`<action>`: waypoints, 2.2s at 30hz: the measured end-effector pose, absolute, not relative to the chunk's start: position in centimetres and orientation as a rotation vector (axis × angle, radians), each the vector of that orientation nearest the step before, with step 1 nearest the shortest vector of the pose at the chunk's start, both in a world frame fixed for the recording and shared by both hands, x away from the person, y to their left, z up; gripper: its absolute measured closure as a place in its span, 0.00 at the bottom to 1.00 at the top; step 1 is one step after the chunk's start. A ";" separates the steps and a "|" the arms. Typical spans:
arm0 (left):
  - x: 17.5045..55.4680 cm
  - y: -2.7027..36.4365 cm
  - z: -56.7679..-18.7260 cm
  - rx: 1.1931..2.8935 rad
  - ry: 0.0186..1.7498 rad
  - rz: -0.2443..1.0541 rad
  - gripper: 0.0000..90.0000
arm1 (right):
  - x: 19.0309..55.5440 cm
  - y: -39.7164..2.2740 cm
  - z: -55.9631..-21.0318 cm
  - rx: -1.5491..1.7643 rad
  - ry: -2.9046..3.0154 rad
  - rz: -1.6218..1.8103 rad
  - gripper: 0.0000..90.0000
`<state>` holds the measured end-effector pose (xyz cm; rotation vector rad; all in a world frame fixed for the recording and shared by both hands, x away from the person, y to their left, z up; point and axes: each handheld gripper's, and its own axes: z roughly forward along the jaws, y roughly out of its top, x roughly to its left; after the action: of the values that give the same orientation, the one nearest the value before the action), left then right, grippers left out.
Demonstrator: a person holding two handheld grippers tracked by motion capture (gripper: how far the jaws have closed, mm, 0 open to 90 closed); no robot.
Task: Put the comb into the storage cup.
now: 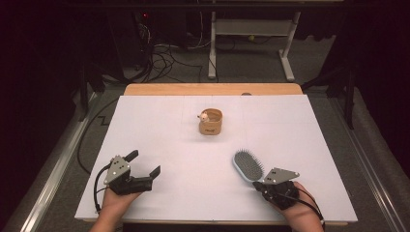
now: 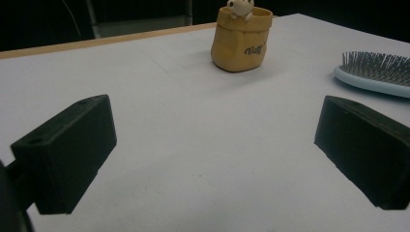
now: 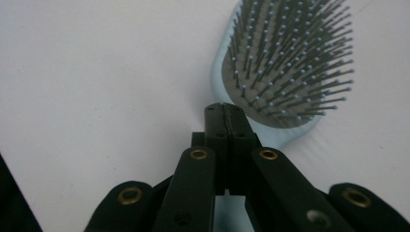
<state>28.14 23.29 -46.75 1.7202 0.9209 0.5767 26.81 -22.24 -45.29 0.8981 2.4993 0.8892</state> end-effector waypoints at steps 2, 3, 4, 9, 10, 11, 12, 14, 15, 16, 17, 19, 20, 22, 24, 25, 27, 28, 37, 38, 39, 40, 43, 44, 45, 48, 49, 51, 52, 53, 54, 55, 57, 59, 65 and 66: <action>28.2 23.3 -46.8 1.720 0.922 0.575 0.02 | 26.9 -22.6 -45.2 0.908 2.491 0.876 1.00; 28.2 23.3 -46.8 1.720 0.924 0.575 0.02 | 26.9 -22.8 -45.2 0.909 2.483 0.868 1.00; 28.2 23.3 -46.8 1.720 0.925 0.573 0.02 | 26.9 -22.9 -45.2 0.914 2.478 0.866 1.00; 28.2 23.3 -46.8 1.719 0.925 0.571 0.02 | 27.1 -23.7 -45.1 0.940 2.465 0.864 1.00; 28.2 23.3 -46.8 1.718 0.925 0.570 0.02 | 27.1 -23.7 -45.1 0.941 2.466 0.864 1.00; 28.1 23.3 -46.8 1.718 0.924 0.571 0.02 | 27.1 -23.7 -45.1 0.941 2.468 0.865 1.00; 28.1 23.3 -46.8 1.717 0.924 0.571 0.02 | 27.0 -23.7 -45.1 0.934 2.475 0.885 1.00; 28.2 23.3 -46.8 1.714 0.924 0.574 0.02 | 26.9 -23.9 -44.7 0.928 2.469 0.979 1.00; 28.2 23.3 -46.8 1.714 0.925 0.573 0.02 | 26.8 -24.2 -44.4 0.944 2.451 1.045 1.00; 28.2 23.4 -46.8 1.714 0.926 0.571 0.02 | 26.8 -24.3 -44.2 0.947 2.435 1.076 1.00; 28.2 23.4 -46.8 1.715 0.927 0.570 0.02 | 26.7 -24.6 -43.9 0.960 2.406 1.120 1.00; 28.2 23.3 -46.8 1.717 0.925 0.569 0.02 | 26.7 -25.1 -43.7 0.997 2.352 1.155 1.00; 28.2 23.4 -46.8 1.716 0.923 0.567 0.02 | 26.8 -25.5 -43.7 1.020 2.309 1.169 1.00; 28.2 23.3 -46.8 1.715 0.923 0.566 0.02 | 26.9 -26.2 -43.7 1.063 2.245 1.195 1.00; 28.2 23.3 -46.8 1.717 0.922 0.563 0.02 | 27.1 -26.9 -43.9 1.094 2.194 1.211 1.00; 28.2 23.3 -46.8 1.718 0.921 0.561 0.02 | 27.2 -27.3 -44.0 1.114 2.158 1.216 1.00; 28.2 23.3 -46.8 1.720 0.916 0.548 0.02 | 27.3 -27.8 -44.2 1.150 2.109 1.219 0.99; 28.2 23.3 -46.8 1.720 0.918 0.547 0.02 | 27.4 -28.2 -44.4 1.171 2.090 1.225 0.97; 28.2 23.4 -46.8 1.714 0.915 0.564 0.02 | 27.7 -29.0 -44.8 1.212 2.019 1.241 0.75; 28.2 23.4 -46.8 1.712 0.915 0.563 0.02 | 27.7 -29.0 -44.8 1.214 2.015 1.248 0.68; 28.2 23.4 -46.8 1.712 0.916 0.564 0.02 | 27.7 -29.1 -44.7 1.226 2.000 1.259 0.59; 28.2 23.4 -46.8 1.710 0.917 0.565 0.01 | 27.7 -29.1 -44.7 1.230 1.996 1.263 0.56; 28.2 23.5 -46.8 1.708 0.919 0.566 0.01 | 27.8 -29.1 -44.8 1.246 1.988 1.269 0.40; 28.2 23.5 -46.8 1.709 0.920 0.564 0.01 | 27.8 -29.1 -44.9 1.244 1.988 1.259 0.35; 28.2 23.5 -46.8 1.709 0.921 0.563 0.01 | 27.9 -29.0 -44.9 1.237 1.984 1.250 0.30; 28.3 23.5 -46.8 1.712 0.919 0.563 0.01 | 27.9 -28.8 -44.9 1.222 1.985 1.251 0.20; 28.3 23.5 -46.8 1.711 0.921 0.561 0.01 | 27.9 -28.7 -44.9 1.218 1.981 1.250 0.17; 28.3 23.5 -46.8 1.712 0.921 0.561 0.01 | 27.9 -28.7 -44.8 1.220 1.967 1.256 0.14; 28.3 23.5 -46.8 1.711 0.920 0.562 0.01 | 27.9 -28.7 -44.7 1.218 1.963 1.265 0.09; 28.3 23.5 -46.8 1.710 0.920 0.562 0.01 | 27.9 -28.7 -44.7 1.222 1.954 1.274 0.02; 28.3 23.5 -46.8 1.708 0.921 0.562 0.01 | 28.0 -28.7 -44.7 1.224 1.954 1.278 0.00; 28.3 23.5 -46.8 1.707 0.920 0.561 0.01 | 28.0 -28.8 -44.6 1.229 1.955 1.293 0.00; 28.2 23.6 -46.8 1.709 0.916 0.563 0.01 | 27.8 -28.7 -44.5 1.207 1.937 1.313 0.00; 28.3 23.6 -46.8 1.706 0.918 0.562 0.01 | 27.8 -28.6 -44.4 1.190 1.931 1.315 0.00; 28.3 23.6 -46.8 1.706 0.919 0.564 0.01 | 27.6 -28.4 -44.3 1.158 1.932 1.317 0.00; 28.3 23.6 -46.8 1.707 0.916 0.563 0.01 | 27.6 -28.4 -44.2 1.156 1.932 1.317 0.00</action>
<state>28.28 23.59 -46.79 1.7068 0.9163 0.5627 27.57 -28.40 -44.23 1.1557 1.9318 1.3173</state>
